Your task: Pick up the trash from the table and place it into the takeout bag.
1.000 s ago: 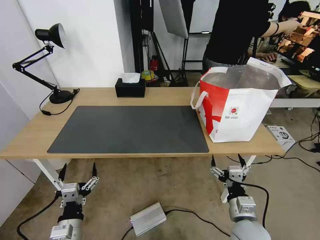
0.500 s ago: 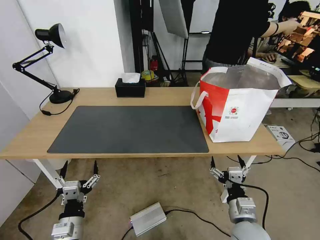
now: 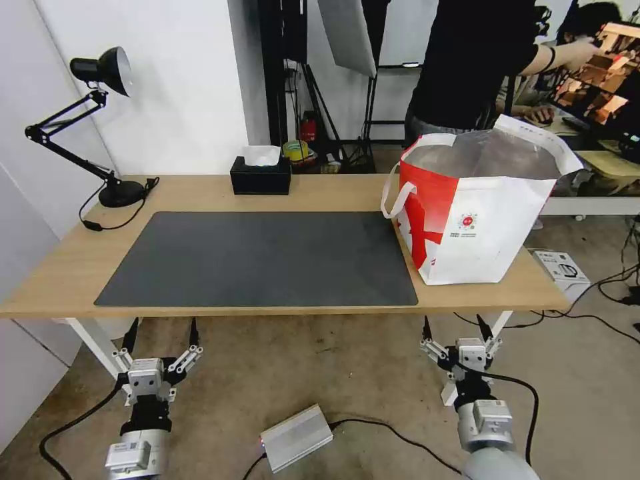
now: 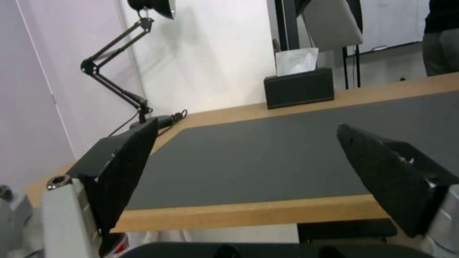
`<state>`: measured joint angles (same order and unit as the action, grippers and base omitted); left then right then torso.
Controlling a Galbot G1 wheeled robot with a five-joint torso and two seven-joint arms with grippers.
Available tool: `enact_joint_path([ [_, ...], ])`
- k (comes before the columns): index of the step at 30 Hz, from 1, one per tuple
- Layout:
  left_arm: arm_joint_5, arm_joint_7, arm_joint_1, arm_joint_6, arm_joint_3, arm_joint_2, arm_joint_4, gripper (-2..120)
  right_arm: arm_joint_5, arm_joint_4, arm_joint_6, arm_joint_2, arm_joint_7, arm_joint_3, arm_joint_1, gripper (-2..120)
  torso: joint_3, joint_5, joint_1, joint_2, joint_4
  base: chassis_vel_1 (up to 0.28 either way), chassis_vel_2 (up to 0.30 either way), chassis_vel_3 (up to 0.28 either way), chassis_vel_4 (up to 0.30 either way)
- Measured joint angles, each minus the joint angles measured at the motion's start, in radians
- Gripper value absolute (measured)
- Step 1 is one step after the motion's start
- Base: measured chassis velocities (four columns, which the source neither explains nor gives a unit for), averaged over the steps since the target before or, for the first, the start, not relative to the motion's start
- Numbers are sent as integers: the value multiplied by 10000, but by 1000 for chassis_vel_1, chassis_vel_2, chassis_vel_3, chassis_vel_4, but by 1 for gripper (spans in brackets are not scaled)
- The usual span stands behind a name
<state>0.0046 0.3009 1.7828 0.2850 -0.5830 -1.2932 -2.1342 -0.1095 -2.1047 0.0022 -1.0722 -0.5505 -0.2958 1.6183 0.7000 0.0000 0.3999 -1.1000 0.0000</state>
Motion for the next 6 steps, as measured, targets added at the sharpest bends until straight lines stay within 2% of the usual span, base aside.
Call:
enact_joint_path([
  [6,8,-9,-17,0,-10,-7,-12,100,14,28,23,-38,-8,2,61,100,0,0,0,0,1,0,0,0,0],
])
